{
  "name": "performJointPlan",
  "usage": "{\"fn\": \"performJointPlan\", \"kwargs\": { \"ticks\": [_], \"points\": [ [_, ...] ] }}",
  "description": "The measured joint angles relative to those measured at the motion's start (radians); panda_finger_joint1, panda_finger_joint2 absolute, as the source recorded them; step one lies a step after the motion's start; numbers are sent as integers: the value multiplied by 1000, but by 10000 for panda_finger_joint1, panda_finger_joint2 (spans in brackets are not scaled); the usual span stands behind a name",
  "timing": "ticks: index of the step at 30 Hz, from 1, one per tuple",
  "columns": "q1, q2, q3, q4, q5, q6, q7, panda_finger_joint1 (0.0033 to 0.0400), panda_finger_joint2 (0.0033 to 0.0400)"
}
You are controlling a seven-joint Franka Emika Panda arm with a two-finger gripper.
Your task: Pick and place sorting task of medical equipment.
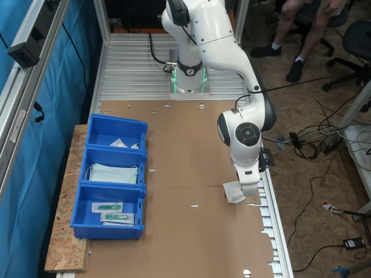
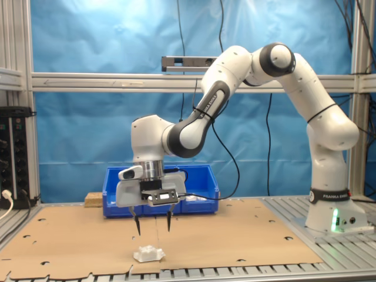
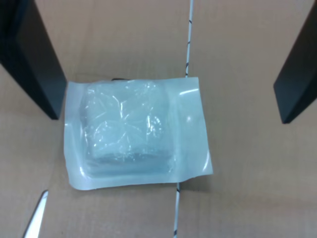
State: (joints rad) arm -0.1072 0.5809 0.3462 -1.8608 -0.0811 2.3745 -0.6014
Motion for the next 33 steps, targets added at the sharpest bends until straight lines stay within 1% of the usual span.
{"fn": "performJointPlan", "kwargs": {
  "ticks": [9, 14, 22, 33],
  "points": [
    [2, 65, -13, 40, 0, 63, 2, 400, 400],
    [3, 86, -16, 51, 0, 87, 2, 400, 400],
    [5, 112, -22, 55, 0, 115, 2, 400, 400],
    [8, 136, -29, 54, 0, 132, 2, 400, 400]
  ]
}}
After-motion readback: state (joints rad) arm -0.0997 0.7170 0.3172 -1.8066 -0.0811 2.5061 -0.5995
